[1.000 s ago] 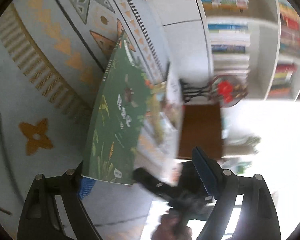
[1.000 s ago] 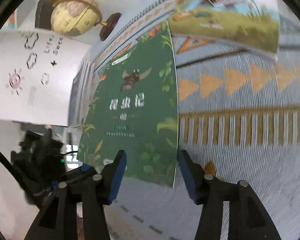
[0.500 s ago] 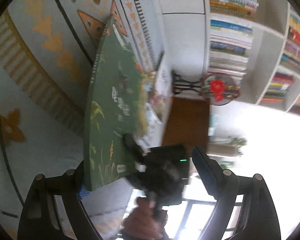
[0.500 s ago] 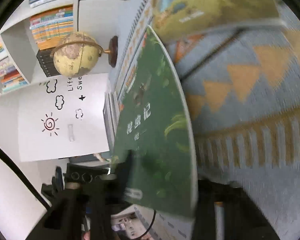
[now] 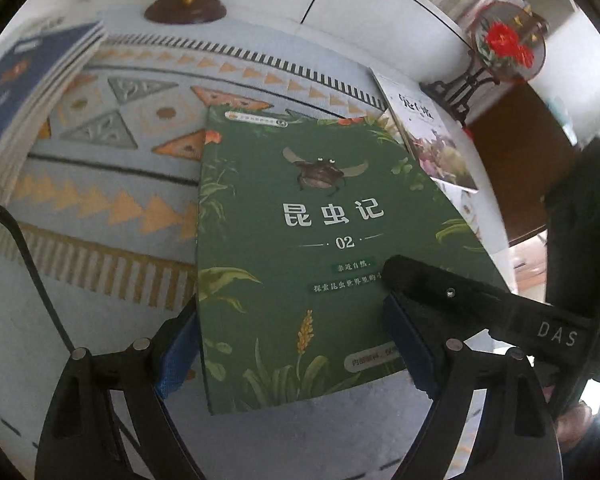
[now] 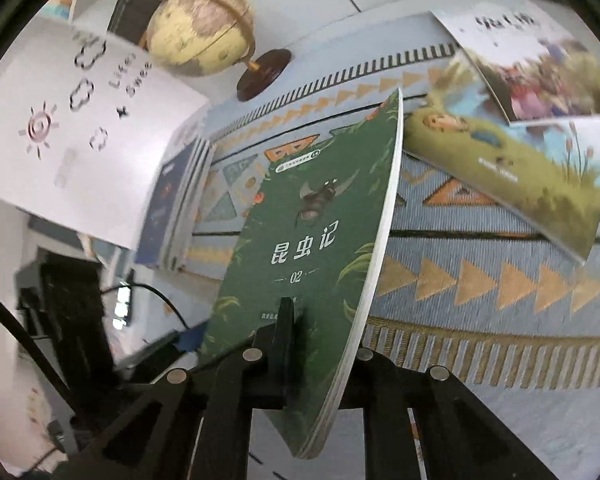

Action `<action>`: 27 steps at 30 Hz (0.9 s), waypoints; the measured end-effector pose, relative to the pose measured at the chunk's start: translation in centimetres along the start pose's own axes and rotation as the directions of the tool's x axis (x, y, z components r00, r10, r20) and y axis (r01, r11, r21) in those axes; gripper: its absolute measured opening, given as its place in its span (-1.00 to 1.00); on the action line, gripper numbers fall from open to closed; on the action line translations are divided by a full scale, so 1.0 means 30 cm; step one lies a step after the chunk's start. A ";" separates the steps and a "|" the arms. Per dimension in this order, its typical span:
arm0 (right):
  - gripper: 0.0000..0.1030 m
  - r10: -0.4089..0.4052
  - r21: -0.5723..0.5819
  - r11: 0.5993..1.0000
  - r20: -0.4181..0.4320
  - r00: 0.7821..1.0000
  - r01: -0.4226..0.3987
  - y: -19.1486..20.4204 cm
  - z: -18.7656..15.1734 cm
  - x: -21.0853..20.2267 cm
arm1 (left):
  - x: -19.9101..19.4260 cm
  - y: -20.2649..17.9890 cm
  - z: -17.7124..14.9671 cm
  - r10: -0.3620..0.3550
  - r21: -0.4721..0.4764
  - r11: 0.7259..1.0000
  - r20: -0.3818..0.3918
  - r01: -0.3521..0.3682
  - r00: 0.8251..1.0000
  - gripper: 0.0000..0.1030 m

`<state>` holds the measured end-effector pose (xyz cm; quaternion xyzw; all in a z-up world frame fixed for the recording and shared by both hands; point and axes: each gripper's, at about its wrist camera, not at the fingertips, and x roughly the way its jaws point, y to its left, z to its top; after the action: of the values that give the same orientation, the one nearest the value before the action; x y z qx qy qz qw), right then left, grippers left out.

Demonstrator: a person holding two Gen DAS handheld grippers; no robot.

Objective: Organize books

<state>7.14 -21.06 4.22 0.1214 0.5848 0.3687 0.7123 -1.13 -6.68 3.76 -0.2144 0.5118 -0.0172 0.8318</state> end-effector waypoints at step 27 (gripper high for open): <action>-0.73 0.098 -0.447 0.891 0.025 0.995 -0.076 0.474 -0.078 0.009 | -0.449 0.213 -0.124 0.063 -0.167 0.986 0.232 -0.024 0.971 0.62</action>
<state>-0.46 -11.54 11.94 -0.0104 0.4620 0.5214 0.7174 -11.95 1.19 11.31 -0.2709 0.4135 0.0686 0.8665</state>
